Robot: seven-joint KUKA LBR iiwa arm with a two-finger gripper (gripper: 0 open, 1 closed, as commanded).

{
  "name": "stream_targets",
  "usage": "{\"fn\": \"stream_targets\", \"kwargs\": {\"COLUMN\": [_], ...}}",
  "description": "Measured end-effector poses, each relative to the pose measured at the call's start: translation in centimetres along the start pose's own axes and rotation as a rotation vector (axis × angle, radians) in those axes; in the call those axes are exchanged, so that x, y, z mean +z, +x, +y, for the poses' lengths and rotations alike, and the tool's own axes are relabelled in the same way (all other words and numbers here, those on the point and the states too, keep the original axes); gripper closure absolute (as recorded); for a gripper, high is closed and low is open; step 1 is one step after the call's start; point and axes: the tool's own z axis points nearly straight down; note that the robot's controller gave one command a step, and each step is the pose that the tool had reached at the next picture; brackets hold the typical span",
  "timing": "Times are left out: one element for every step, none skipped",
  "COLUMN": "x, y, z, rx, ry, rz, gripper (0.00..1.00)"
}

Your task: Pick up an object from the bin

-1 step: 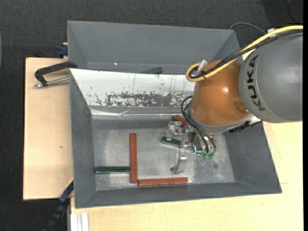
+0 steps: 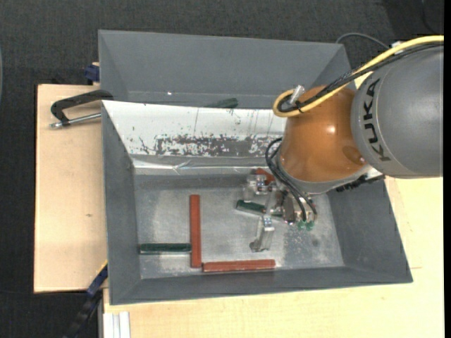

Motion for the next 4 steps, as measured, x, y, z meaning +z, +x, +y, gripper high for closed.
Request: {"fn": "stream_targets", "kwargs": {"x": [4.8,8.2,8.0,8.1], "y": [-3.3,-4.6,-4.8,-4.9], "z": [-2.5,-4.0,-4.0,-3.9], "rx": [0.082,0.075,0.237,0.241], "ry": [-0.001,0.001,0.0,0.001], "rz": [-0.006,-0.001,-0.003,-0.002], "gripper": [0.0,0.0,0.0,0.0]}}
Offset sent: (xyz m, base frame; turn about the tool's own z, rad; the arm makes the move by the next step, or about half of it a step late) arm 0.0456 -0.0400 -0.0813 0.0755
